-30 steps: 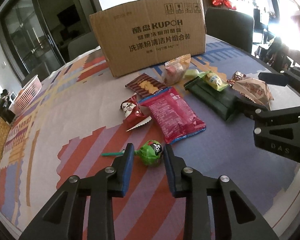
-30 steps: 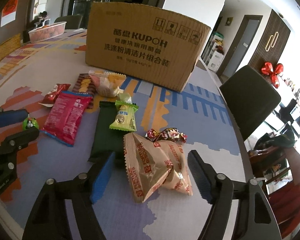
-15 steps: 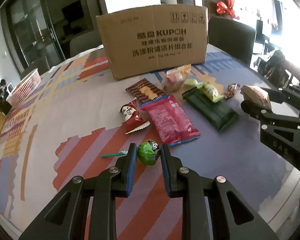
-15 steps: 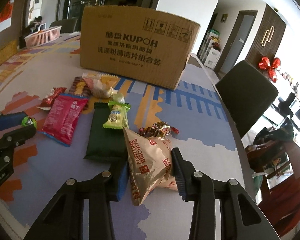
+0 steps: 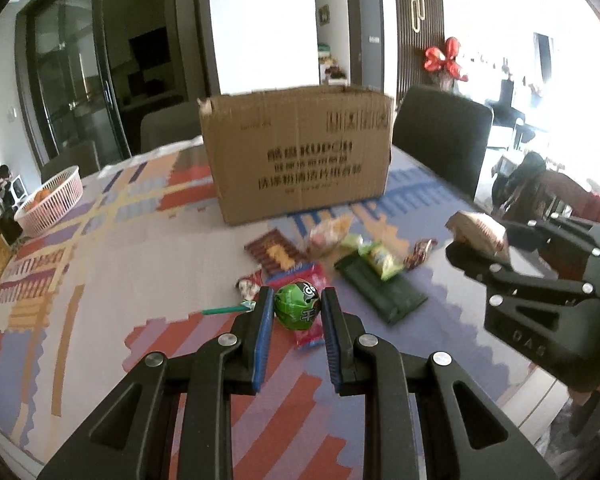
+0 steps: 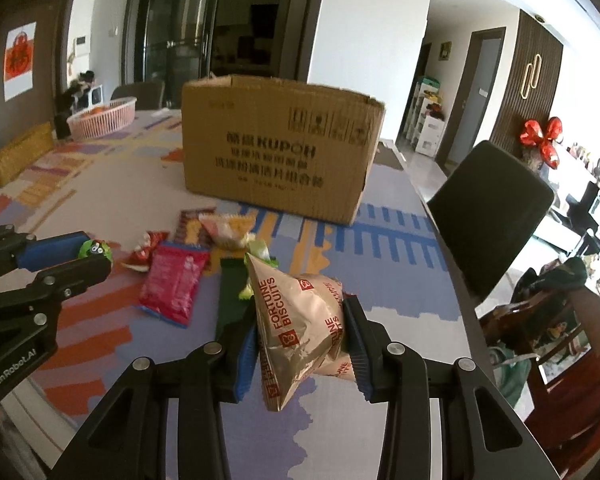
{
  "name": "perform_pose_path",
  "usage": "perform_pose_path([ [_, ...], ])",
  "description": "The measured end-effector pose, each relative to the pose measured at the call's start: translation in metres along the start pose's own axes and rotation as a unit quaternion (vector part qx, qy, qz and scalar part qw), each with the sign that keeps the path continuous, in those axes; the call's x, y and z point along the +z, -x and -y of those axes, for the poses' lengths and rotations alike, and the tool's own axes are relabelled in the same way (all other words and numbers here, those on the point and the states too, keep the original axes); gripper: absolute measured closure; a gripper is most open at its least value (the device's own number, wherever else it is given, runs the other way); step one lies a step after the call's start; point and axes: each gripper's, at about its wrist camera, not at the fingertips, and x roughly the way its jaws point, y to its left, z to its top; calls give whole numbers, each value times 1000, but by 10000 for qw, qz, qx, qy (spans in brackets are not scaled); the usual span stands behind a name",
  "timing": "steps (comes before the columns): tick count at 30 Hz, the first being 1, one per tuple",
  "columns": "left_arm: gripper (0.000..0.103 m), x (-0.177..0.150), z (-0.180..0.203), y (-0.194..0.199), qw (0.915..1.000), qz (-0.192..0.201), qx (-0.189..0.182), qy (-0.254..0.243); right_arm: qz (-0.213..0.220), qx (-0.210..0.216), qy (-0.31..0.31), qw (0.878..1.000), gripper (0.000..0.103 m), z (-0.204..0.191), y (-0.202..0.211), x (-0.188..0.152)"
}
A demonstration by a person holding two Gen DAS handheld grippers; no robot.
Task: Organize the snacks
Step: 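Grasp the second green lollipop with the left gripper while the right grasps the Fortune Biscuits bag, then lower lollipop and biscuit bag into the cardboard box and open both grippers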
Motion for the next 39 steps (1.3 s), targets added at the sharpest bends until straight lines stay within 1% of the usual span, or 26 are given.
perform_pose_path([
  [4, 79, 13, -2, 9, 9998, 216, 36, 28, 138, 112, -117, 9998, 63, 3, 7, 10],
  [12, 79, 48, -13, 20, 9973, 723, 155, 48, 589, 179, -199, 9979, 63, 8, 17, 42],
  [20, 79, 91, -26, 19, 9935, 1112, 237, -18, 996, 227, -290, 9943, 62, 14, 20, 85],
  [24, 79, 114, -33, 13, 9927, 1188, 228, -37, 1111, 256, -298, 9930, 62, 19, 15, 106],
  [28, 79, 137, -41, 3, 9927, 1193, 140, -38, 1140, 273, -312, 9926, 62, 25, 5, 132],
  [33, 79, 168, -50, -14, 9942, 1076, 48, -52, 1159, 293, -289, 9924, 62, 30, -7, 159],
  [39, 79, 205, -61, -39, 9957, 930, 6, -45, 1027, 329, -269, 9938, 62, 36, -31, 196],
])
